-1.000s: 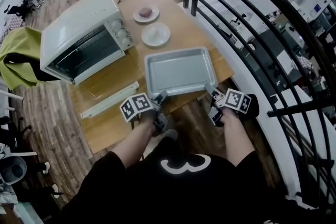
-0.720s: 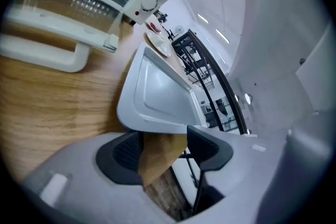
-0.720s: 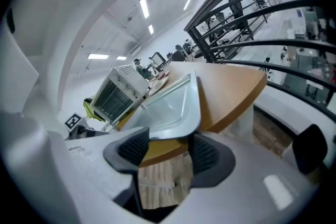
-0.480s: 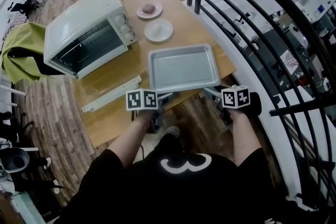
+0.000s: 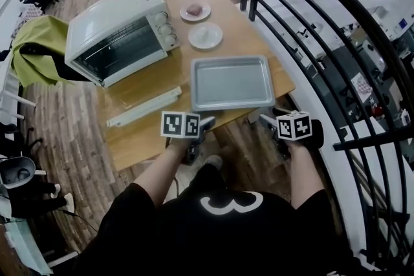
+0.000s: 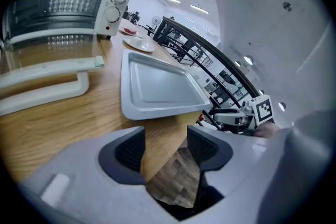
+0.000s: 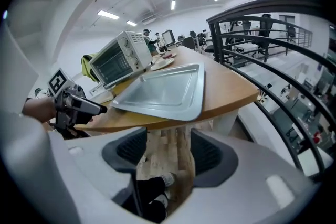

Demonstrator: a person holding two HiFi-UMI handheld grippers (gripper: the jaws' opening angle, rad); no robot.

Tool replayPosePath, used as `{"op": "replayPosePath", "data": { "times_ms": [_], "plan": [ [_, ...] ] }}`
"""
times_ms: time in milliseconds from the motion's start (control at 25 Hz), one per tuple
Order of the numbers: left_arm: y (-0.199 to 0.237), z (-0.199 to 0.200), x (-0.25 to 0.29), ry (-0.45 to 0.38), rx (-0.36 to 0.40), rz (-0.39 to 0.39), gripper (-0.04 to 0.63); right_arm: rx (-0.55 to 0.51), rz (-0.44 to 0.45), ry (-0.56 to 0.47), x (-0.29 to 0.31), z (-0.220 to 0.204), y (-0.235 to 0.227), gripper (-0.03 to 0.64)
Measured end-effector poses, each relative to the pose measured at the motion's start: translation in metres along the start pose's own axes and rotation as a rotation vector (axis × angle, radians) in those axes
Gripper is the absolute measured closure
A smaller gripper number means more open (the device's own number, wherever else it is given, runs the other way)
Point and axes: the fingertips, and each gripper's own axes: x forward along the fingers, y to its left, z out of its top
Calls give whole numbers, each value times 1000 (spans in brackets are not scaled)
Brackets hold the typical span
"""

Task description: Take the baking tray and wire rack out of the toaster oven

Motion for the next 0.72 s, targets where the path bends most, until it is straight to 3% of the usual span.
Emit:
{"op": "replayPosePath", "data": {
  "times_ms": [80,160,200,360,560,720],
  "plan": [
    [-3,1,-19,-54,18,25,381,13,-14,-62,-17,7,10,378],
    [-12,5,-46,-128,56,45,440,6,-2,-150,-37,23,31,504],
    [-18,9,-62,-170,83,55,457,-16,25,-193,-46,33,49,537],
    [-47,22,-139,-353,212,102,541,-222,161,-312,-83,71,143,601],
    [-81,25,-224,-550,273,123,584,-434,330,-424,-116,91,247,614],
    [-97,20,-287,-665,333,172,584,-480,450,-445,-128,91,308,614]
  ]
}}
